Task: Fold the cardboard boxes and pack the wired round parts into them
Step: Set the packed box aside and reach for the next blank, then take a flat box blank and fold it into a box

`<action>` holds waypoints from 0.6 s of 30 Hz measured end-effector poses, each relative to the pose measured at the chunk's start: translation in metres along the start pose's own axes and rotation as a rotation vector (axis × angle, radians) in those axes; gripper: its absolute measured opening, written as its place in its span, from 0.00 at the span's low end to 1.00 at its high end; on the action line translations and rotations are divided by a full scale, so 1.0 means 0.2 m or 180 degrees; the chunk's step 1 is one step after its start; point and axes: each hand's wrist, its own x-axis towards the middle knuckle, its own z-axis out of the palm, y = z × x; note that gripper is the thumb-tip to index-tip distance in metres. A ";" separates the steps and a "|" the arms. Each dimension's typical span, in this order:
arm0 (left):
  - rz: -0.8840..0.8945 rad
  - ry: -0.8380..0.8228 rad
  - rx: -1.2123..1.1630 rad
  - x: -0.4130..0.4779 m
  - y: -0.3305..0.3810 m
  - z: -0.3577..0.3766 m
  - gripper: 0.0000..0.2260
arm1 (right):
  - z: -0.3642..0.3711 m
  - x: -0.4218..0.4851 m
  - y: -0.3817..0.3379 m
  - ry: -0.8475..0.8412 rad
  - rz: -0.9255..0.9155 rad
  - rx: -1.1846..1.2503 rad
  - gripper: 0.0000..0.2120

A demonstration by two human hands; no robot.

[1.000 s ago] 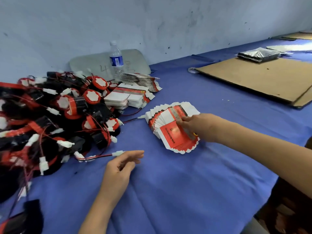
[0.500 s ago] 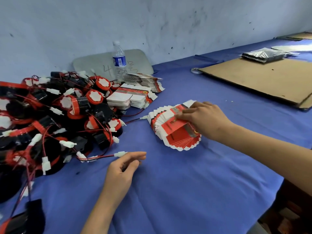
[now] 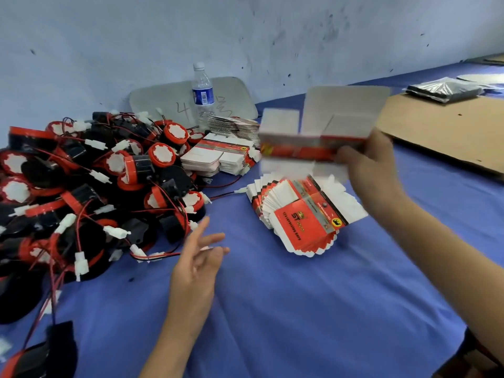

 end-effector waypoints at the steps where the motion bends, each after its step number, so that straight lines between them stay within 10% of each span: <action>1: 0.0049 0.0106 -0.0110 0.01 0.00 0.00 0.19 | 0.07 -0.05 0.01 -0.0014 0.0521 0.0572 0.15; 6: -0.0420 0.0290 -0.0923 0.01 0.06 -0.01 0.19 | 0.40 -0.34 0.12 -0.0969 0.1828 0.1137 0.20; 10: -0.1211 0.0537 -0.1742 -0.04 0.06 0.00 0.18 | 0.49 -0.47 0.18 -0.1463 0.1509 0.0811 0.28; 18: -0.0966 -0.0100 -0.1525 -0.05 0.06 0.05 0.42 | 0.46 -0.45 0.21 -0.0798 0.1282 0.0533 0.21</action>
